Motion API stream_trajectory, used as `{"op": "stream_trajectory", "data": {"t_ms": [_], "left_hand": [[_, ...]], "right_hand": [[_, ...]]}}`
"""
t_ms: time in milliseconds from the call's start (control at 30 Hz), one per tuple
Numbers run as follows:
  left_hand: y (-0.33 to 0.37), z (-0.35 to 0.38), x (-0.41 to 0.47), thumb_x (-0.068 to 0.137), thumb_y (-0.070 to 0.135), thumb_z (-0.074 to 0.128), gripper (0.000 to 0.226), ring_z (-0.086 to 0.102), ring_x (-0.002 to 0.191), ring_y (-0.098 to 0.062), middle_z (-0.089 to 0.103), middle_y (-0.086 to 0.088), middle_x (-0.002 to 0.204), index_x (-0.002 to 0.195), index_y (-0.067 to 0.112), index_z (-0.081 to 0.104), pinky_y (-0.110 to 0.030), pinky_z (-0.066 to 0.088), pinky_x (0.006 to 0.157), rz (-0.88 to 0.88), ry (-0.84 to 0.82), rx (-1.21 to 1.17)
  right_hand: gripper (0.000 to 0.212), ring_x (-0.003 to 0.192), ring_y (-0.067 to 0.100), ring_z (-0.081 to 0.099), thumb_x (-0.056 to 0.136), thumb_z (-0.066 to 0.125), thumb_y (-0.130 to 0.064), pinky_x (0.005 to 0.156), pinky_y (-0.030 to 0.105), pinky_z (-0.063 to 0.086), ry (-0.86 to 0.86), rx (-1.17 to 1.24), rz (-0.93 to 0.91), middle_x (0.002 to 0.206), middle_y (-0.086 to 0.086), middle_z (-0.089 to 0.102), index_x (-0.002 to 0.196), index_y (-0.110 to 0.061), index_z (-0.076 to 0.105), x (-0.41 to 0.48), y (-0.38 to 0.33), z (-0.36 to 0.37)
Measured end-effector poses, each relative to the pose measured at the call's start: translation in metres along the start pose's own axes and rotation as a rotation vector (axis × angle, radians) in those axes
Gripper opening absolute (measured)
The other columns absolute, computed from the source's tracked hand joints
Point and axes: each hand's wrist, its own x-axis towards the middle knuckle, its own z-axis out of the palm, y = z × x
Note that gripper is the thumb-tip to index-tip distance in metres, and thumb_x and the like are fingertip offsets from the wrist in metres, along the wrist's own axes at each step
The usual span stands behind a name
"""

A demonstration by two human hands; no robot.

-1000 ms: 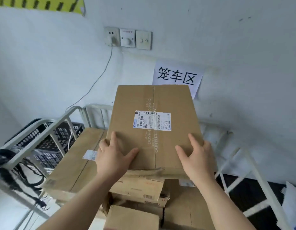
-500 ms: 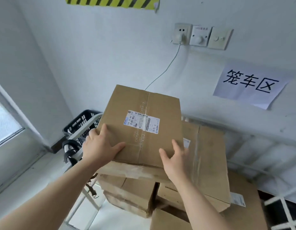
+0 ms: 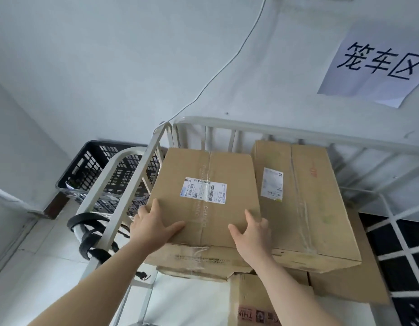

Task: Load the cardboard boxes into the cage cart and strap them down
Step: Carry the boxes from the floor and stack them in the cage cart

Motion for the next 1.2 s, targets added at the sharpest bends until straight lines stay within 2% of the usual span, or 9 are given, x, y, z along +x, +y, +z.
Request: {"op": "stream_trajectory", "data": {"t_ms": [200,300,400,533,700,900,1033,1100,1200], "left_hand": [[-0.016,0.025,0.052,0.07,0.077,0.058,0.106,0.038,0.128,-0.036,0.032,-0.017,0.142,0.147,0.017,0.015,-0.045,0.038,0.105,0.003,-0.111,0.033],[-0.02,0.036,0.077,0.07,0.077,0.058,0.104,0.039,0.127,-0.037,0.032,-0.018,0.142,0.145,0.016,0.019,-0.046,0.036,0.106,0.004,-0.129,0.052],[-0.023,0.047,0.1,0.071,0.075,0.06,0.107,0.038,0.127,-0.037,0.031,-0.019,0.141,0.148,0.015,0.014,-0.046,0.036,0.106,0.006,-0.113,0.047],[-0.024,0.061,0.128,0.072,0.072,0.061,0.112,0.029,0.135,-0.04,0.02,-0.023,0.148,0.152,0.017,0.004,-0.049,0.03,0.111,0.01,-0.107,0.021],[-0.024,0.079,0.163,0.075,0.066,0.063,0.114,0.015,0.141,-0.043,0.006,-0.026,0.154,0.152,0.014,-0.003,-0.051,0.018,0.115,0.017,-0.11,-0.024],[-0.022,0.093,0.195,0.077,0.065,0.062,0.111,0.015,0.141,-0.043,0.008,-0.026,0.152,0.152,0.014,-0.003,-0.051,0.019,0.115,0.03,-0.061,-0.038],[-0.016,0.093,0.2,0.08,0.064,0.06,0.108,0.004,0.145,-0.039,0.0,-0.025,0.155,0.152,0.014,-0.003,-0.05,0.013,0.117,0.016,-0.054,-0.027],[-0.009,0.091,0.193,0.083,0.061,0.057,0.101,-0.001,0.146,-0.036,-0.002,-0.021,0.157,0.153,0.013,0.002,-0.05,0.011,0.118,0.02,-0.027,0.016],[0.014,0.084,0.171,0.089,0.059,0.05,0.088,-0.001,0.147,-0.032,0.005,-0.018,0.159,0.152,0.014,0.009,-0.048,0.007,0.119,0.088,0.078,0.07]], "right_hand": [[0.072,0.129,0.031,0.036,0.089,0.054,-0.05,0.106,0.037,0.036,-0.096,-0.019,0.056,0.139,0.016,0.03,0.149,-0.021,0.026,0.033,0.002,0.036],[0.072,0.126,0.031,0.039,0.089,0.054,-0.048,0.106,0.037,0.036,-0.119,-0.023,0.068,0.137,0.016,0.031,0.148,-0.02,0.026,0.052,0.003,0.053],[0.073,0.129,0.032,0.035,0.089,0.055,-0.047,0.107,0.037,0.035,-0.121,-0.024,0.066,0.142,0.017,0.026,0.149,-0.02,0.023,0.072,0.001,0.067],[0.073,0.129,0.034,0.034,0.09,0.057,-0.042,0.108,0.036,0.033,-0.11,-0.013,0.068,0.141,0.018,0.026,0.15,-0.019,0.022,0.101,-0.002,0.083],[0.07,0.119,0.034,0.041,0.09,0.059,-0.035,0.101,0.034,0.037,-0.092,-0.003,0.045,0.134,0.016,0.03,0.148,-0.019,0.024,0.131,-0.005,0.097],[0.071,0.125,0.032,0.036,0.092,0.056,-0.033,0.106,0.034,0.034,-0.069,-0.007,-0.003,0.139,0.016,0.025,0.15,-0.02,0.017,0.163,-0.005,0.106],[0.071,0.124,0.033,0.038,0.093,0.055,-0.034,0.104,0.036,0.037,-0.104,-0.032,-0.022,0.138,0.016,0.026,0.15,-0.021,0.016,0.174,-0.005,0.101],[0.069,0.13,0.034,0.034,0.093,0.054,-0.034,0.106,0.037,0.033,-0.127,-0.045,-0.032,0.144,0.017,0.024,0.15,-0.02,0.018,0.17,-0.004,0.093],[0.062,0.144,0.026,0.016,0.095,0.051,-0.032,0.115,0.037,0.023,-0.065,-0.048,-0.106,0.157,0.012,0.014,0.149,-0.016,0.025,0.156,-0.001,0.075]]}}
